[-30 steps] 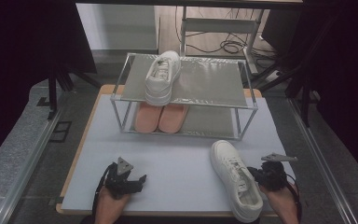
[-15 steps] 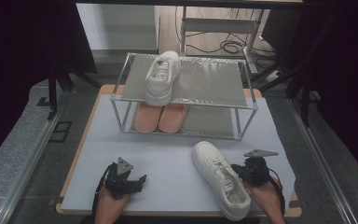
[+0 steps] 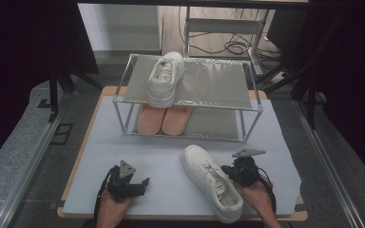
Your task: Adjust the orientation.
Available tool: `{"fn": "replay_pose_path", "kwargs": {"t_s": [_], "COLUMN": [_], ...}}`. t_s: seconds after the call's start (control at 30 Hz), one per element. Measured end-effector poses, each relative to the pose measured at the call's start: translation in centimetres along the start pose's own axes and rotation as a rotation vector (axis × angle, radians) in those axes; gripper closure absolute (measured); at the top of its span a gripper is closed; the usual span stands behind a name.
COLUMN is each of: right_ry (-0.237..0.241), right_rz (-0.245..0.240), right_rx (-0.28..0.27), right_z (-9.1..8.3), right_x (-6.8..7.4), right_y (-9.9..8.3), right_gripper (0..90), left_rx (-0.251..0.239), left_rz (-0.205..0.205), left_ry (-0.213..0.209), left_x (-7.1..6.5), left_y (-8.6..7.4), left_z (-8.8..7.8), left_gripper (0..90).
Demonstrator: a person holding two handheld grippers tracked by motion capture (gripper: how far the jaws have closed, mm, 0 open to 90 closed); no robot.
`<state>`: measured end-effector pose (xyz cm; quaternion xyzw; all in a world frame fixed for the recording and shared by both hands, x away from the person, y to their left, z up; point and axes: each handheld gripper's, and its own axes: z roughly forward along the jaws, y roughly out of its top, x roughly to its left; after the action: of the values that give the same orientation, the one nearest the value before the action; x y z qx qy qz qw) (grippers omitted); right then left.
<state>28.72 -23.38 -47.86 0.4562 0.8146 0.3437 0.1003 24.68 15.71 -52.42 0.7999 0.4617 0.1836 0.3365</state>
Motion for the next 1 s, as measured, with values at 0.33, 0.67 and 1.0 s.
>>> {"fn": "replay_pose_path", "kwargs": {"t_s": [0.33,0.67,1.0], "right_ry": [0.066,0.06,0.035], "right_rz": [-0.073,-0.089,-0.119], "right_rx": [0.029,0.028,0.006], "right_z": [2.4,0.9,-3.2], "right_x": [2.3,1.9,1.6], "right_y": [2.0,2.2,2.0], "right_gripper": [90.0,83.9,77.2], "left_rx": [0.001,-0.001,-0.004], "left_rz": [0.001,-0.001,-0.005], "left_ry": [0.0,0.0,0.0], "left_x": [0.0,0.0,0.0], "left_y": [0.0,0.0,0.0], "left_z": [0.0,0.0,0.0], "left_gripper": [18.6,18.6,18.6]}}
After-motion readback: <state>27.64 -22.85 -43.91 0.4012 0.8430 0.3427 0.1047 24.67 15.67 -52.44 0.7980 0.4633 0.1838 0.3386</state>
